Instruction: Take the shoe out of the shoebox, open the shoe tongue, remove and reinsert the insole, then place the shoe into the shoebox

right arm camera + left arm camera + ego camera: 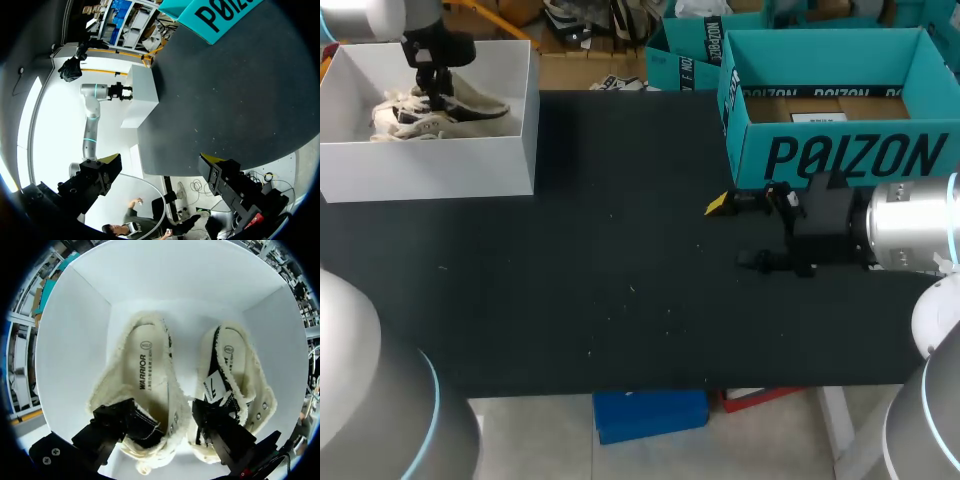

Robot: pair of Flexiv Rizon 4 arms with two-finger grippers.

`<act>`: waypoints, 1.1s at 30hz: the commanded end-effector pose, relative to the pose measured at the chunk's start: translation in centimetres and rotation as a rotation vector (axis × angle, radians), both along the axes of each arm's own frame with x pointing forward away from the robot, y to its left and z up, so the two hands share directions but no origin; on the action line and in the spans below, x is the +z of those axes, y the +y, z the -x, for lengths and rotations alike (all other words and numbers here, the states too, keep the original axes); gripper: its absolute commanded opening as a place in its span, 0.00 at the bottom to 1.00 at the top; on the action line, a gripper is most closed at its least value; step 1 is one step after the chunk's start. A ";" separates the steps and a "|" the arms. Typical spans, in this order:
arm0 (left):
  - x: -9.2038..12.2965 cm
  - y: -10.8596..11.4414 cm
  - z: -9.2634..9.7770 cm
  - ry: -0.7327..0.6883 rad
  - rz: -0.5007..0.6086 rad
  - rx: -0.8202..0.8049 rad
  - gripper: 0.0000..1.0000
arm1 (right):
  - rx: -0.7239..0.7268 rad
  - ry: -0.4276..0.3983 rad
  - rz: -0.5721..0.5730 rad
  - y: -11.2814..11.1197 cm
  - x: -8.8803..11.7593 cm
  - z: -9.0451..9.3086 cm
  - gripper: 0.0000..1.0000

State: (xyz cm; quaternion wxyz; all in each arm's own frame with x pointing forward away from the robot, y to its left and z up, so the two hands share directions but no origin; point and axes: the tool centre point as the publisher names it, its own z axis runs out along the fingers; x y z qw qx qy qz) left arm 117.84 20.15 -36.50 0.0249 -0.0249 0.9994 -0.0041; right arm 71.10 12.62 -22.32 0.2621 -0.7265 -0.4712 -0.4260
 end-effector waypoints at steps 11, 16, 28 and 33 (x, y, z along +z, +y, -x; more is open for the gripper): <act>8.5 -1.6 0.9 0.047 -0.049 0.088 0.94 | -0.001 0.000 0.001 0.1 0.0 0.0 1.00; 11.0 -2.9 1.3 0.054 -0.055 0.251 1.00 | -0.001 0.000 0.001 0.1 0.0 0.0 1.00; 16.1 -6.9 5.5 0.169 0.051 1.083 1.00 | -0.001 0.000 0.001 0.1 0.0 0.0 1.00; 17.5 -9.4 11.3 0.121 0.102 1.261 1.00 | -0.001 0.000 0.001 0.1 0.0 0.0 1.00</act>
